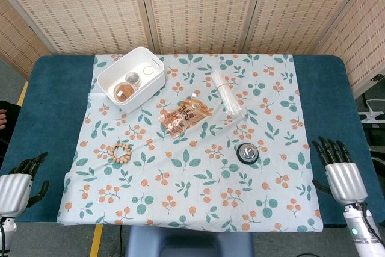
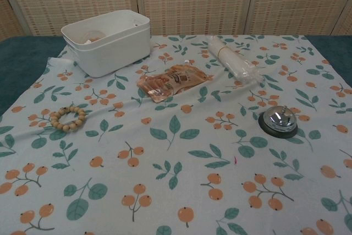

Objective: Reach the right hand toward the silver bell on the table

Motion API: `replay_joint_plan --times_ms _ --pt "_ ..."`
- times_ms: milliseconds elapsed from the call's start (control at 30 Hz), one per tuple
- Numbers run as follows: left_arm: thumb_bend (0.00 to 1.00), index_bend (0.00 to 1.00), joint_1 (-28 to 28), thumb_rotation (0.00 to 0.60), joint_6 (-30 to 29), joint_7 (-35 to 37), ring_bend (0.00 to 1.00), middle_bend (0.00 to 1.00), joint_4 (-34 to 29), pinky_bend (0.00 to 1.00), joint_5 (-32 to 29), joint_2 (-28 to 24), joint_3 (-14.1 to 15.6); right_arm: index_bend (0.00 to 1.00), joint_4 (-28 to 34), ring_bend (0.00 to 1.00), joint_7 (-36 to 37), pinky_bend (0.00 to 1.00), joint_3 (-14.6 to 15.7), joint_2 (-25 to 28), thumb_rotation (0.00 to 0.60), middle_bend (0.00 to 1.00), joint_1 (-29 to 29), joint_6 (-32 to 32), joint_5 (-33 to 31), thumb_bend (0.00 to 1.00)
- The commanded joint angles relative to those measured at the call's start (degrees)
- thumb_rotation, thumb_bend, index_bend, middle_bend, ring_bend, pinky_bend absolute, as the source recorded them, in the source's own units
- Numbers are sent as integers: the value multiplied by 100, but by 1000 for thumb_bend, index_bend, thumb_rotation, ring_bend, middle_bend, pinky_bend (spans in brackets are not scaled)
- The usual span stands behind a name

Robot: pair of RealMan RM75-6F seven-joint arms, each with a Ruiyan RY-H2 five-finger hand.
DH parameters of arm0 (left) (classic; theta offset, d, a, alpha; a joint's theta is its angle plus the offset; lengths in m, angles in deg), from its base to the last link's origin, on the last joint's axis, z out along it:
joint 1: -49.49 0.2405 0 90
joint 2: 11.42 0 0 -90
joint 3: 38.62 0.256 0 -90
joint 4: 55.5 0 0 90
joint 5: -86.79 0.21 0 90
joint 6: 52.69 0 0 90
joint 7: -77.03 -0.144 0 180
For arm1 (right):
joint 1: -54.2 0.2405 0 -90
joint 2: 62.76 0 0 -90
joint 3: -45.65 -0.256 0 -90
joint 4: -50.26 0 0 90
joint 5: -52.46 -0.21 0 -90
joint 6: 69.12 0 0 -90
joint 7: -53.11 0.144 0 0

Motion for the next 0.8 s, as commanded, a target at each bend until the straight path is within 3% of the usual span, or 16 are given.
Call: replay_joint_plan --times_ms 33,200,333,400,667,700,767,800 --pt "426 136 5 600 -11 -1 245 260 -3 465 4 -2 -1 0 -17 0 10 0 -8 -4 600 0 -6 0 30 93" --pt "427 137 10 600 9 35 246 260 -20 465 -23 -21 3 0 -22 0 60 0 -4 -5 600 0 -10 42 76 107" --pt "426 138 13 600 4 90 245 260 -3 464 -40 -36 -12 0 -92 0 40 0 25 -74 600 0 5 74 183 323" --pt "427 138 20 600 -22 120 246 260 -7 465 -33 -45 -21 0 -144 0 47 0 53 -120 600 0 7 87 248 375" --pt "427 138 27 600 -63 104 246 260 -30 465 58 -47 3 0 -113 0 175 0 106 -122 600 0 8 157 354 418" --pt "427 138 23 600 -54 89 246 260 -38 465 64 -44 8 0 -78 0 200 0 111 -136 600 0 46 218 384 488" --pt "427 138 19 600 -50 75 246 260 -51 465 76 -37 14 0 -44 0 212 0 110 -185 600 0 144 353 443 787" --pt "427 138 17 600 -49 64 246 260 -54 465 87 -34 17 0 -29 0 176 0 108 -233 600 0 221 470 472 879"
